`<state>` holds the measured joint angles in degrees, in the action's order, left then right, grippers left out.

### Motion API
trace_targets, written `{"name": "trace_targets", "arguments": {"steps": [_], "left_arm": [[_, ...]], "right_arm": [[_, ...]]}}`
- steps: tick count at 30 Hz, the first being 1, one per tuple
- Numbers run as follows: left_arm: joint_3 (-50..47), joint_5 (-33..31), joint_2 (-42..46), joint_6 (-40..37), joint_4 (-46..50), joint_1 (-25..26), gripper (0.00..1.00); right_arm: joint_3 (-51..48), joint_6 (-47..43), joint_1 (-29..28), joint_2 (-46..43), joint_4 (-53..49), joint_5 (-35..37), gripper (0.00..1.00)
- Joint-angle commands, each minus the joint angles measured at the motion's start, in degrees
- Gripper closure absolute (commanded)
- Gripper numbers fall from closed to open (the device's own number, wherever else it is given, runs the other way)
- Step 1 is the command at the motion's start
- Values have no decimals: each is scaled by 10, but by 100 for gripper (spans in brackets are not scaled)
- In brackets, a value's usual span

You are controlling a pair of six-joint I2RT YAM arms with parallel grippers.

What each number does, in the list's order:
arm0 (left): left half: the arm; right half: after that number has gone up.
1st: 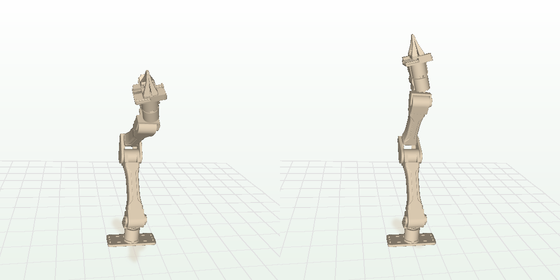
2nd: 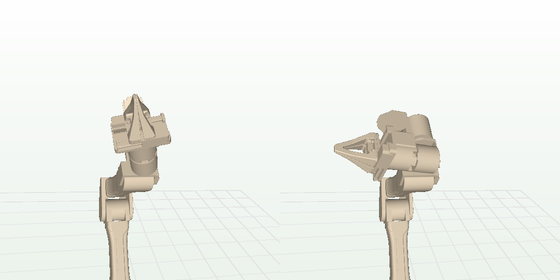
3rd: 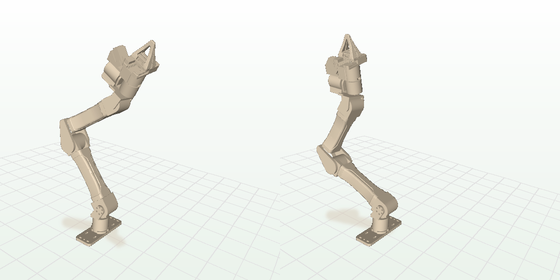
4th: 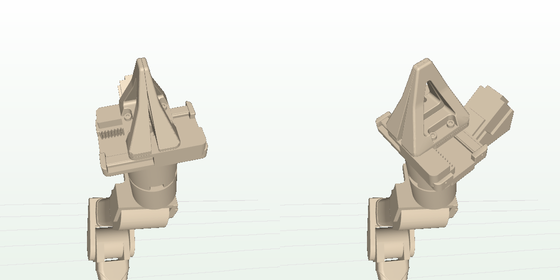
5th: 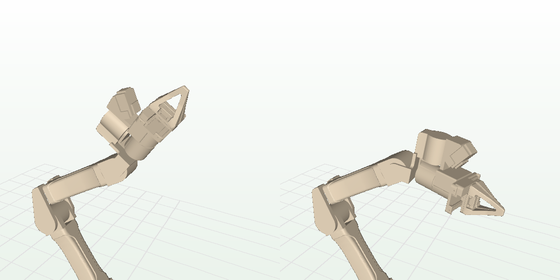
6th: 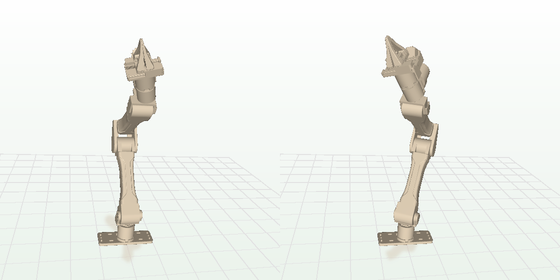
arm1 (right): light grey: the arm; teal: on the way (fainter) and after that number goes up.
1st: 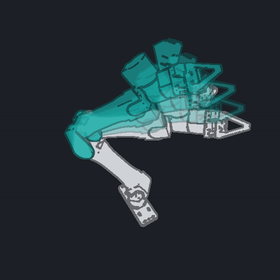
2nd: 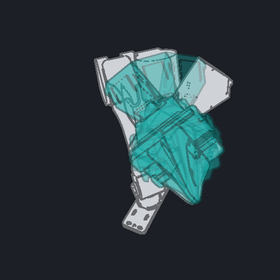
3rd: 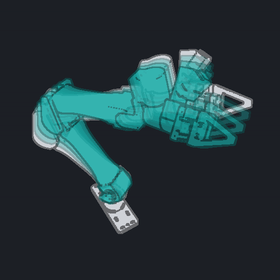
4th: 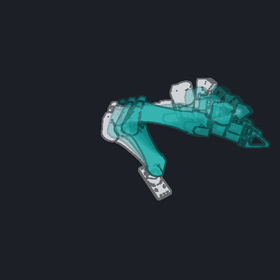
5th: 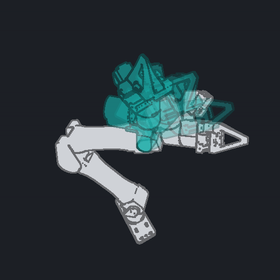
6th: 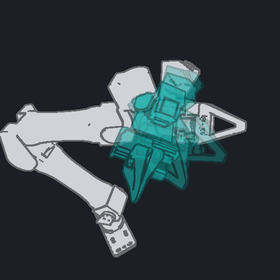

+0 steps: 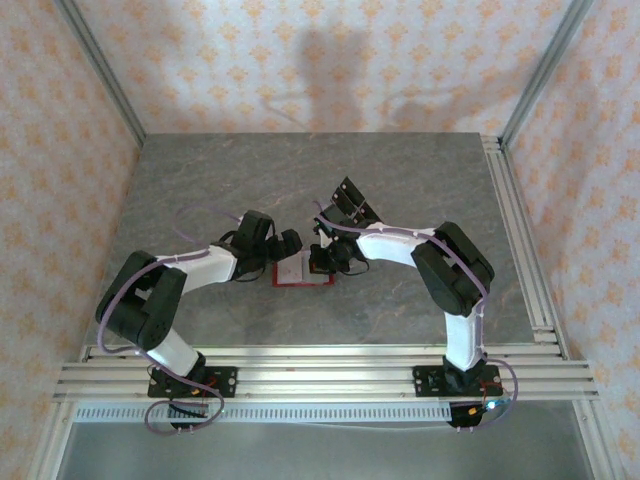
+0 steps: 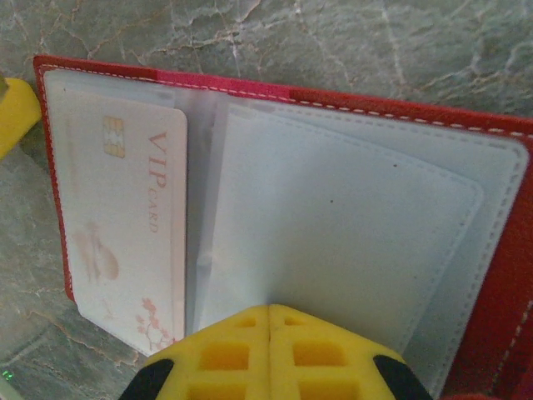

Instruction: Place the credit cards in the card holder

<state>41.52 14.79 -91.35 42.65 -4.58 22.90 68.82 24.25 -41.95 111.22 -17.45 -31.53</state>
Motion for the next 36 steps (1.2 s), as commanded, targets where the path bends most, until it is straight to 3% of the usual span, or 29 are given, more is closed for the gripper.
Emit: {"name": "trace_targets", "arguments": {"steps": [1, 5, 12, 16, 19, 24, 36], "left_arm": [[26, 42, -26, 10, -87, 17, 0], [26, 37, -20, 10, -81, 17, 0], [19, 8, -4, 11, -66, 17, 0], [13, -22, 19, 14, -47, 15, 0], [11, -40, 34, 14, -30, 11, 0], [4, -53, 48, 15, -22, 3, 0], [-3, -60, 62, 12, -16, -8, 0]], "right_arm": [[-8, 2, -1, 5, -13, 0, 96], [2, -1, -1, -18, -21, -5, 94], [15, -7, -1, -100, -70, 10, 74], [-1, -9, -1, -150, -112, 59, 70], [-8, -10, 0, -167, -146, 117, 58], [15, -28, -3, -131, -190, 189, 48], [80, -51, -27, -30, -201, 233, 45]]}}
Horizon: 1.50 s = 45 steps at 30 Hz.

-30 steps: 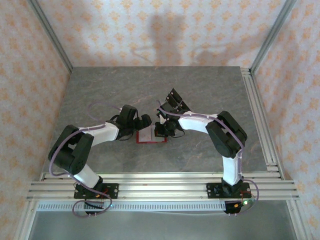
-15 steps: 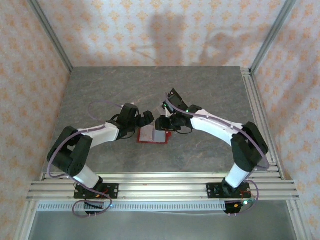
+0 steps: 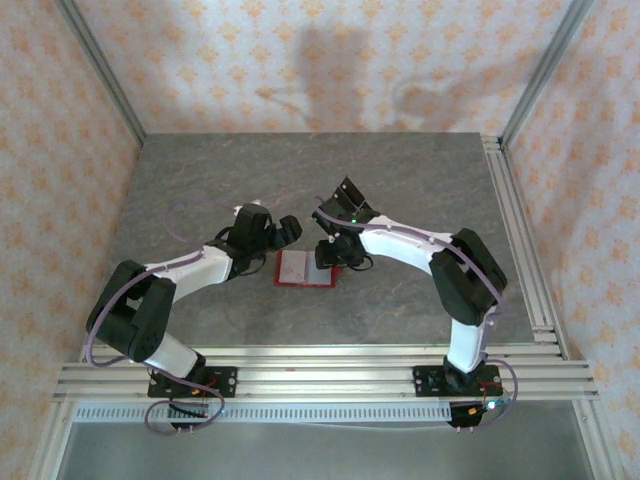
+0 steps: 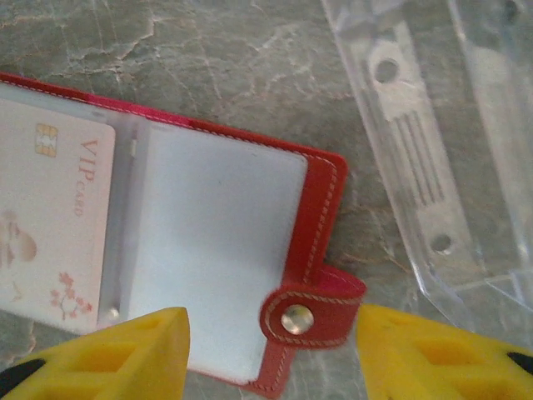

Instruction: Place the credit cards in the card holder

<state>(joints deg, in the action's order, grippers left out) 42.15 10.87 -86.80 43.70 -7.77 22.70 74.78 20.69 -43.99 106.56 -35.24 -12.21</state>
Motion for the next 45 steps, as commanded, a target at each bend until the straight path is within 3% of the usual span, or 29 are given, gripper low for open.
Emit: {"name": "trace_targets", "arguments": {"steps": [1, 6, 11, 20, 29, 45], "left_arm": [[-10, -21, 17, 2, 15, -6, 0], [-13, -19, 17, 1, 14, -9, 0], [-12, -16, 16, 1, 12, -9, 0], [-8, -10, 14, -3, 14, -9, 0], [18, 53, -29, -12, -14, -8, 0], [17, 61, -80, -7, -35, 1, 0]], "right_arm": [[25, -17, -8, 23, -25, 43, 45], [39, -23, -12, 46, -46, 77, 46], [32, -21, -12, 48, -47, 106, 57], [24, -19, -10, 42, -43, 110, 99], [-33, 2, 12, 16, 22, 47, 100], [-57, 19, 22, 7, 57, 7, 100]]}}
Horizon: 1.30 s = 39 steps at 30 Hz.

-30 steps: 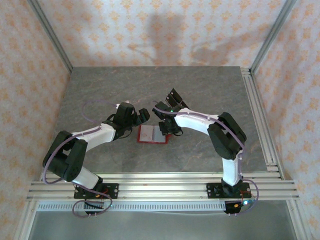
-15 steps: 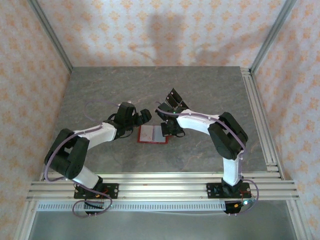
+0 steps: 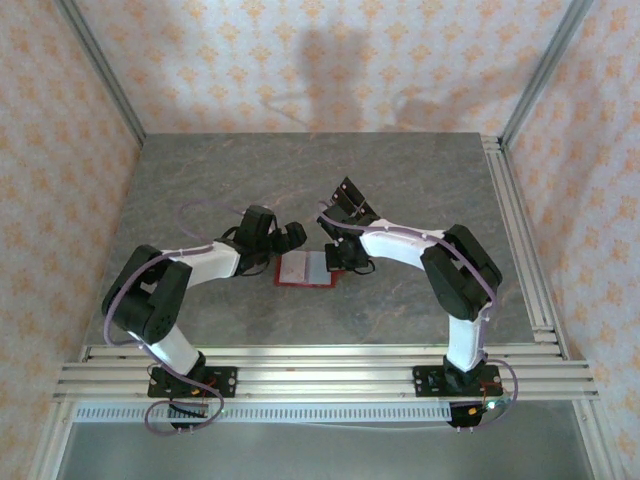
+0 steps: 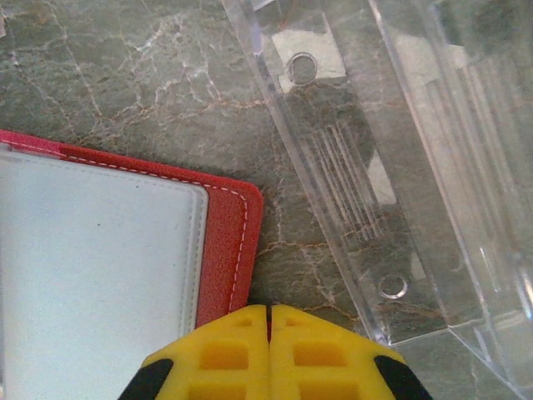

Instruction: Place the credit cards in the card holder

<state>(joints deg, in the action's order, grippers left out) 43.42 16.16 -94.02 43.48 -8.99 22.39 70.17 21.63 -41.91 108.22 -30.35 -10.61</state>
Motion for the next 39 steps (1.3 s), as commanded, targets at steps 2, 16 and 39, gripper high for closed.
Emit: {"name": "trace_targets", "arguments": {"steps": [2, 16, 39], "left_arm": [[5, 15, -9, -4, -27, 7, 0], [-2, 27, 31, 19, -45, 40, 0], [-31, -29, 43, 109, -106, 147, 1]], "right_arm": [[-12, 10, 2, -8, 11, -14, 100], [-16, 22, 7, 1, 36, -38, 100], [-115, 91, 43, -70, 144, -96, 100]]}}
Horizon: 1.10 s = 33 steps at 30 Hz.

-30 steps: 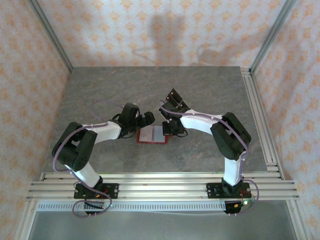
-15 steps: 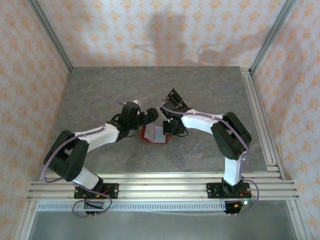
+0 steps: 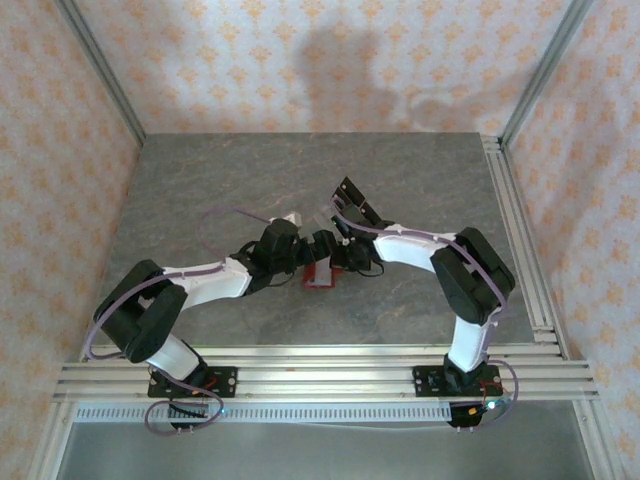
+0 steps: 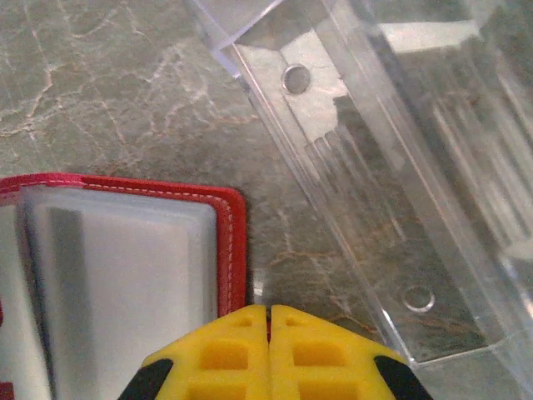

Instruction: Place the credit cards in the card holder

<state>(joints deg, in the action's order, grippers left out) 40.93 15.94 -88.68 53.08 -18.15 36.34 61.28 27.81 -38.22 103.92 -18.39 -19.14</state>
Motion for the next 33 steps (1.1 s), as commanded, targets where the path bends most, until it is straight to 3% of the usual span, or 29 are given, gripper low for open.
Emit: {"name": "trace_targets", "arguments": {"steps": [1, 23, 33], "left_arm": [[-6, -30, -14, 14, -15, 10, 1], [-6, -99, -57, 45, 12, 50, 1], [72, -178, 41, -27, 194, 39, 0]], "right_arm": [[-33, 34, 7, -33, 33, -12, 100], [-81, 62, 24, -52, 87, -23, 100], [-83, 52, 29, -56, 78, -30, 100]]}}
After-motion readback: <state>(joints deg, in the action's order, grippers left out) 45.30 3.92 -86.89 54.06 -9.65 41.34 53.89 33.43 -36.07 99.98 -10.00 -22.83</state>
